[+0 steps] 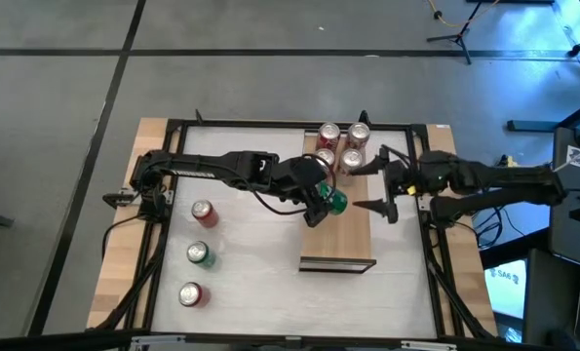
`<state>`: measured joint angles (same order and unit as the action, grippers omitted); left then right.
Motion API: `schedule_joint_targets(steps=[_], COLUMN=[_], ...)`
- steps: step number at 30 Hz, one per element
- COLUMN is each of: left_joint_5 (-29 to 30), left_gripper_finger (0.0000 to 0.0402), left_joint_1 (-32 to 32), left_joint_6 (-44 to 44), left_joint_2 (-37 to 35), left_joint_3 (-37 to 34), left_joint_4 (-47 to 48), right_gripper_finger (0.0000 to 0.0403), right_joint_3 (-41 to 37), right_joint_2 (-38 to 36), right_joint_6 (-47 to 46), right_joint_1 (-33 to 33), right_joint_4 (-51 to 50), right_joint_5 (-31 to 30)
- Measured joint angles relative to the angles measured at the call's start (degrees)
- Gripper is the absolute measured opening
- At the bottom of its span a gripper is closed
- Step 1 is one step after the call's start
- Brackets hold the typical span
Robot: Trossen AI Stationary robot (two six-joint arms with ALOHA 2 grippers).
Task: Place canned beverage on shelf
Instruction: Put the top green soda can on the shelf
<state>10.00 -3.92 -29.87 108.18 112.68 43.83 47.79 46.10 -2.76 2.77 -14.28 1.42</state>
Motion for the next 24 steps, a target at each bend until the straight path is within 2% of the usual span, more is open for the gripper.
schedule_joint_targets(steps=[8,15,24], left_joint_5=[0.02,2.09,2.55], left_gripper_finger=[0.0284,0.0284,0.0284], left_joint_1=[-0.78,-2.35,-3.43], left_joint_6=[0.02,0.03,0.07], left_joint_2=[0.00,0.00,0.00], left_joint_3=[-0.02,-0.02,-0.02], left_joint_4=[-1.64,-1.63,-2.89], right_gripper_finger=[0.0385,0.0385,0.0386], right_joint_3=[0.02,0.02,0.02], right_joint_2=[4.62,10.56,15.81], right_joint_6=[-0.60,-0.57,0.08], right_joint_1=[7.31,10.64,11.15], right_joint_4=[1.15,3.67,11.13], right_joint_5=[-8.00,-14.28,-13.34])
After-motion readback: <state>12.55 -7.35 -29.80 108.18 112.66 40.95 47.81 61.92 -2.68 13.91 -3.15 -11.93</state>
